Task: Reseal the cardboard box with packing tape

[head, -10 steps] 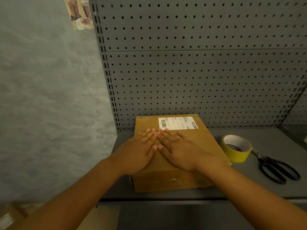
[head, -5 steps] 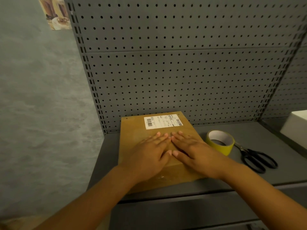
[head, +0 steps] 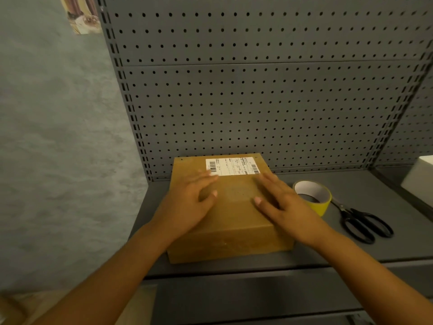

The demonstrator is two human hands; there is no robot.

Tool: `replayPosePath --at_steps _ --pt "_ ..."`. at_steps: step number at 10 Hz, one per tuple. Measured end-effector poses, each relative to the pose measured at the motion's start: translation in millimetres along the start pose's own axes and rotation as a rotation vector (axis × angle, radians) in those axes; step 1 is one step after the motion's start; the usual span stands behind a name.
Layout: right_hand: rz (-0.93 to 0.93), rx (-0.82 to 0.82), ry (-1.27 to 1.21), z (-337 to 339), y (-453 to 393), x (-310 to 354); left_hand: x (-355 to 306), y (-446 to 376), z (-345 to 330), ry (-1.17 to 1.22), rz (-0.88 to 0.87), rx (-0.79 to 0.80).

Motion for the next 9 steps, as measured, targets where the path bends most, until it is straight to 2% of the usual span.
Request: replayPosePath --at_steps 1,2,3,5,8,9 --pt "-0.233 -0.016 -0.251 8 -10 -19 39 13 18 0.015 0.333 -0.094" --pt "-0.374 0.056 -0.384 0 -16 -29 60 28 9 0.327 0.632 -0.102" --pt "-0.415 0.053 -0.458 -3 -17 -32 63 37 -7 0.600 0.756 -0.143" --pt "-0.421 0.065 -0.495 -7 -8 -33 60 44 -9 0.744 0.729 -0.180" --pt "-0.379 0.082 -0.474 -7 -4 -33 61 49 -5 0.670 0.696 -0.120" --pt "-0.309 0.000 -0.380 10 -3 -25 59 42 16 0.381 0.641 -0.203"
Point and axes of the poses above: each hand's wrist, its own y-axis away from the middle knuckle, its own z-axis out of the back of the hand, x = y × z, the point moved 7 cm from there along -y, towards the middle knuckle, and after that the axes turned 12 degrees about -z, right-handed, at the moved point
